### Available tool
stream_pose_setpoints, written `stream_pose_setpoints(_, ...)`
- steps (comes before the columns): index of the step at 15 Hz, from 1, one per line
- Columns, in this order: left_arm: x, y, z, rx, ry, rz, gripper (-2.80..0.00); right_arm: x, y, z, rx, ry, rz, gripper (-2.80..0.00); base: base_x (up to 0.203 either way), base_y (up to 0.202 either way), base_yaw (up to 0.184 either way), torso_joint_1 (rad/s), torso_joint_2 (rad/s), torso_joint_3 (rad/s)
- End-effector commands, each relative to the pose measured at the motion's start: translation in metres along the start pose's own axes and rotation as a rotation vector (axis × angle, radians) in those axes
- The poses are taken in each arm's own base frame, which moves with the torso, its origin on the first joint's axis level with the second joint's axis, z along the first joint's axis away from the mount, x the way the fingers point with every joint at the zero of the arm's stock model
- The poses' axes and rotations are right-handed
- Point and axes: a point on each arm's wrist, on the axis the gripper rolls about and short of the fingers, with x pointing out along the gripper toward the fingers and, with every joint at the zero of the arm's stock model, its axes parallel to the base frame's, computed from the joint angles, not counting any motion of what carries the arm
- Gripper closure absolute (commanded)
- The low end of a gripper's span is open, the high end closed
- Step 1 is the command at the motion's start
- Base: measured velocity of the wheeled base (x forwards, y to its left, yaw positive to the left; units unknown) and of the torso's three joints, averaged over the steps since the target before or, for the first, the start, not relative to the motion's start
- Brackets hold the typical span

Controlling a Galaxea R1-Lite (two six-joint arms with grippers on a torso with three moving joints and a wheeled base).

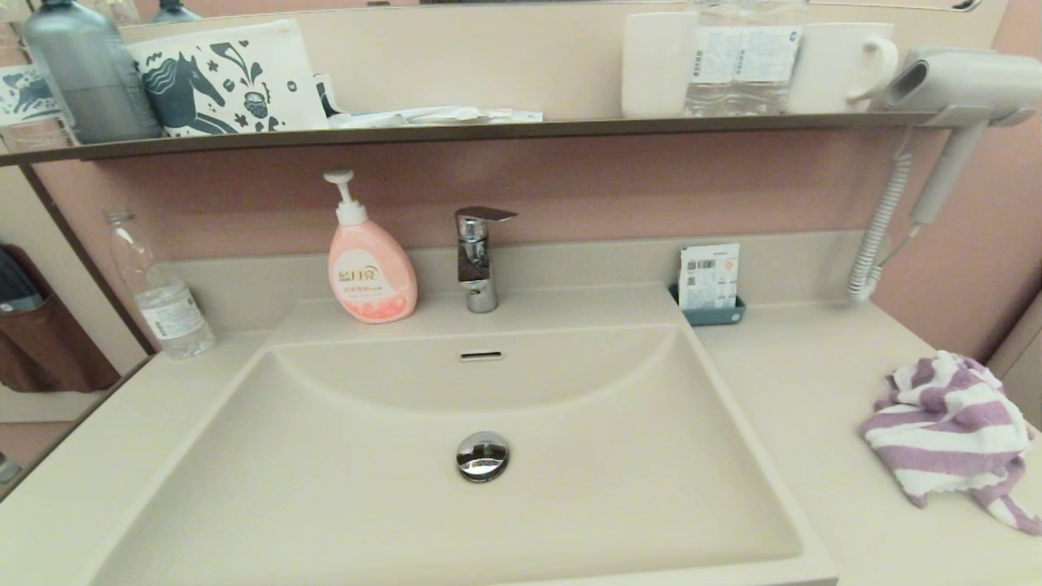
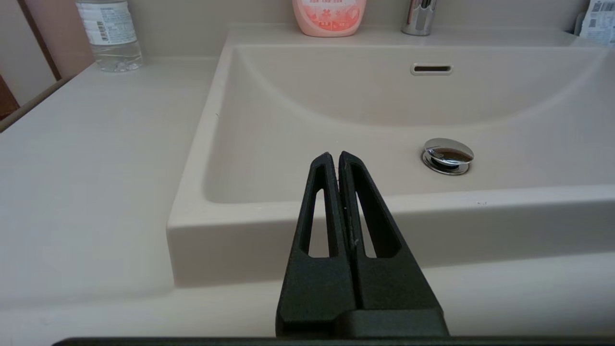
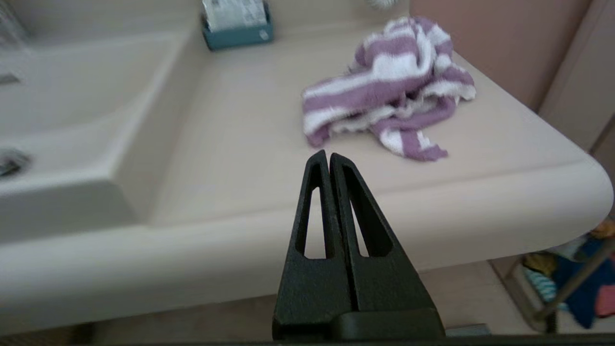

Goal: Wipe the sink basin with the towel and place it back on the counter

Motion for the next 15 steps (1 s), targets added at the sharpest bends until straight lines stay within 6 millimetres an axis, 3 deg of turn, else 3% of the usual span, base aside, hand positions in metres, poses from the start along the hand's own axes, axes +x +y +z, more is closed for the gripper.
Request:
stream_pose_setpoints(1,0.000,0.000,0.000,-0.001,0.000,0.000,0.00,0.005,-0.001,-0.015,-0.022,0.017,-0.005,0.00,0.000,0.000,0.000,0.000,0.00,0.000)
stream_pose_setpoints(5,0.000,0.000,0.000,-0.001,0.000,0.000,0.00,0.009,-0.002,-0.027,-0.111,0.034,-0.002,0.00,0.000,0.000,0.000,0.000,0.00,0.000)
stream_pose_setpoints(15,0.000,0.000,0.000,-0.001,0.000,0.000,0.00,0.009,-0.002,-0.026,-0.092,0.030,0.001,0.00,0.000,0.000,0.000,0.000,0.00,0.000)
